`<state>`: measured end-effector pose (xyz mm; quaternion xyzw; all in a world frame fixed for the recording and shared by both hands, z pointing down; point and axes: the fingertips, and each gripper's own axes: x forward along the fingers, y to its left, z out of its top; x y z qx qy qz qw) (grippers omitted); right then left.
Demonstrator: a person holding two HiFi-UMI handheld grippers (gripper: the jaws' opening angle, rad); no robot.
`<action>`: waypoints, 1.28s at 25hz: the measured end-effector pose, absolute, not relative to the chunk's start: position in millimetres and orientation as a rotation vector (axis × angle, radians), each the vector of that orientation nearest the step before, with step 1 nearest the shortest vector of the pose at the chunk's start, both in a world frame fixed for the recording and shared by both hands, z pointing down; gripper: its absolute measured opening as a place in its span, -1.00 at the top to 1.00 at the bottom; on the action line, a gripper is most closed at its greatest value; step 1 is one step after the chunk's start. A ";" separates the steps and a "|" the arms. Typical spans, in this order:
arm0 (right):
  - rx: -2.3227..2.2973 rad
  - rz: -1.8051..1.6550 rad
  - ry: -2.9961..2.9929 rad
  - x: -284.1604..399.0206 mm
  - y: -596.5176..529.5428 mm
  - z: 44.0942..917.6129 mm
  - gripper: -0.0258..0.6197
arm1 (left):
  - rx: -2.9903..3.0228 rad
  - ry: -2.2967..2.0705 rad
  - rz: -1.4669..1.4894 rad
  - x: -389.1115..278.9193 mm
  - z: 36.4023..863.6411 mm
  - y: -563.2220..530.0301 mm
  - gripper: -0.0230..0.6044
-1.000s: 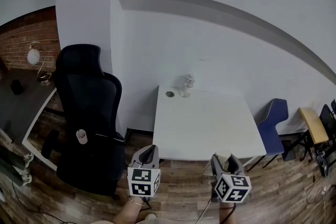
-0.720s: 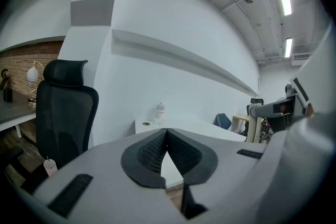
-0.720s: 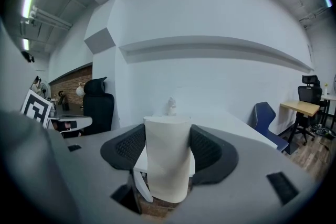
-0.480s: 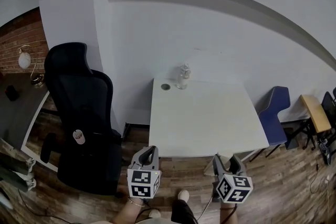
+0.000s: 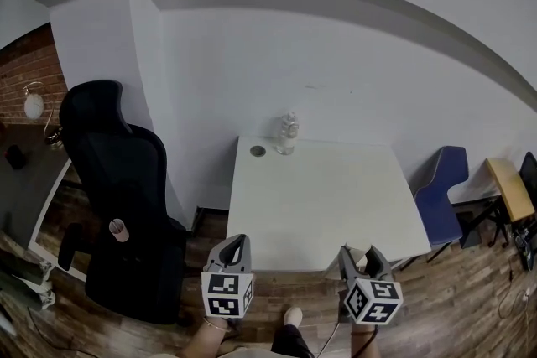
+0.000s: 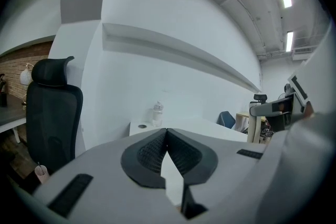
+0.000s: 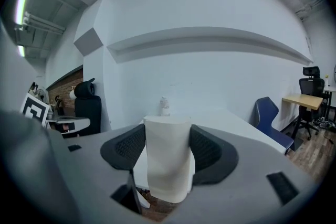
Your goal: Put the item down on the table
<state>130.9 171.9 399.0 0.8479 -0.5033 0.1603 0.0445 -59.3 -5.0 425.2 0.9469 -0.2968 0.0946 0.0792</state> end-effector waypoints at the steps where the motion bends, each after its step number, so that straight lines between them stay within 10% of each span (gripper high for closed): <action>1: 2.591 0.487 -1.539 138.9 168.7 397.8 0.02 | 2.836 -0.891 0.279 -51.6 423.2 -8.7 0.87; 32: 2.369 0.500 -1.812 310.2 34.0 397.8 0.02 | 2.699 -1.243 0.320 71.8 415.0 -89.9 0.87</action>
